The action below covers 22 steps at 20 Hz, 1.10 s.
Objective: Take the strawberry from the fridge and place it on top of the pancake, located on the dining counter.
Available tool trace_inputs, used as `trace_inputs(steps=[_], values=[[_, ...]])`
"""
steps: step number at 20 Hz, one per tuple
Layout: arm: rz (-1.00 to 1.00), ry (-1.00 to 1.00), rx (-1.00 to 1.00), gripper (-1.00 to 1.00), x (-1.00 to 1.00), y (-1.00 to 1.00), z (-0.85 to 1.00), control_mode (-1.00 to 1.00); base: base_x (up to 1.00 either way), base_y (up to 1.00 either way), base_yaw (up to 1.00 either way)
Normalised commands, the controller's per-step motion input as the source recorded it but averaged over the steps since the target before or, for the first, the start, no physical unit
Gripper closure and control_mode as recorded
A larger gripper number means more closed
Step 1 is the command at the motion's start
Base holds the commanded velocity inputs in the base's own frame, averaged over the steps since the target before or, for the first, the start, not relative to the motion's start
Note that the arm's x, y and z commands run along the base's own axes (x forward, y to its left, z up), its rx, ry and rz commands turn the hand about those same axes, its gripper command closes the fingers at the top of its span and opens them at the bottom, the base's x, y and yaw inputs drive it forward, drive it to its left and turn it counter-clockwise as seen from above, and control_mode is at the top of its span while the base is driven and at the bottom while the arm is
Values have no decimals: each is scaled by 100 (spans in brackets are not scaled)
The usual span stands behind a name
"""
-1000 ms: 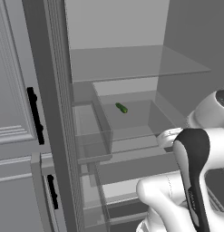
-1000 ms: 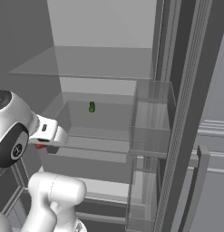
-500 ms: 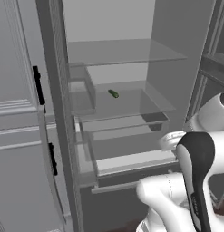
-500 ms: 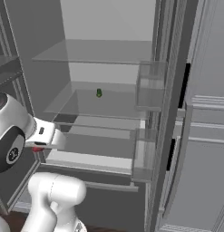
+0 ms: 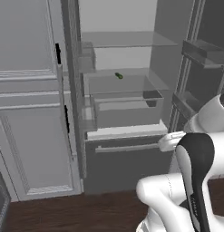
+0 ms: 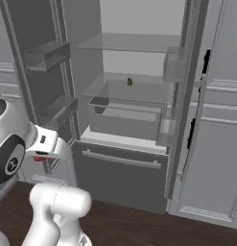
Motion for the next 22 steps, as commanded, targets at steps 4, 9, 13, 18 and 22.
trace_inputs(steps=[4, 9, 13, 18, 22], values=[[0, 0, 0, 100, 0, 0, 0, 100, -100, 9, 61], [0, 0, 0, 100, 0, 0, 0, 100, -97, 31, 70], [0, 0, 0, 100, 0, 0, 0, 100, -88, 38, 70], [0, 0, 0, 100, 0, 0, 0, 100, -75, 47, 71], [0, 0, 0, 100, 0, 0, 0, 100, -50, 67, 74]])
